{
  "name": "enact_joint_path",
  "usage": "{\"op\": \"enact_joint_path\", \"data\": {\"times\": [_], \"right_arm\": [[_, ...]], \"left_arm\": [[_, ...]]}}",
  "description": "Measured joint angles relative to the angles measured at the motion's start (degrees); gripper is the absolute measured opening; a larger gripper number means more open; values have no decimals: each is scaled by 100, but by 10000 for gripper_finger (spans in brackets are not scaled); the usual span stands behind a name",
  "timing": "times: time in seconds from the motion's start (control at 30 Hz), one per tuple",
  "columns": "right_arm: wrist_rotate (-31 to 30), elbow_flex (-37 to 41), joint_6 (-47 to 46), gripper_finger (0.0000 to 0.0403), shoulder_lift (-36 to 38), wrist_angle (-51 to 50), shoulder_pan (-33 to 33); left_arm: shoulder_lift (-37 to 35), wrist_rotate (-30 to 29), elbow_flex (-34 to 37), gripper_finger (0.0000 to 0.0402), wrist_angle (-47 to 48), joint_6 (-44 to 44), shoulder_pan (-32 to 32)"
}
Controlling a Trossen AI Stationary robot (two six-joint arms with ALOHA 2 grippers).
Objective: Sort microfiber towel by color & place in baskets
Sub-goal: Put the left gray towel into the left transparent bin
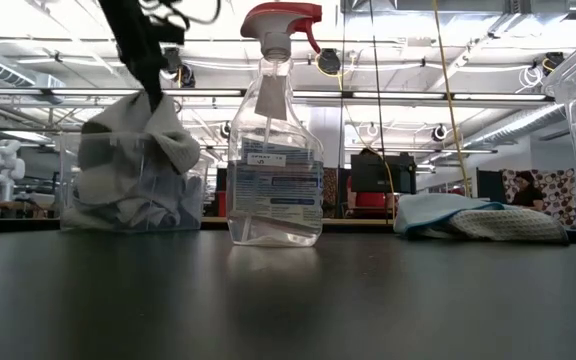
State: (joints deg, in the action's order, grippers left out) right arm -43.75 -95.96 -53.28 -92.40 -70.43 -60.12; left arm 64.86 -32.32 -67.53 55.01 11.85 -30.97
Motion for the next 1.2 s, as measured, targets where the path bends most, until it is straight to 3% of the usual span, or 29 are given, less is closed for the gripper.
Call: {"op": "enact_joint_path", "data": {"times": [0.23, 0.63, 0.87, 1.2], "right_arm": [[2, 0, 0, 199, 0, 20, 0], [4, 0, 0, 199, 2, 39, 0], [2, 0, 0, 199, 2, 44, 0], [4, 0, 0, 199, 2, 44, 0]], "left_arm": [[728, 459, 82, 15, 398, -245, -364], [1605, 1485, 644, 15, 205, -257, -852], [1742, 2619, 933, 15, -221, -284, -1220], [1692, 2486, 896, 64, -339, -212, -1295]]}}
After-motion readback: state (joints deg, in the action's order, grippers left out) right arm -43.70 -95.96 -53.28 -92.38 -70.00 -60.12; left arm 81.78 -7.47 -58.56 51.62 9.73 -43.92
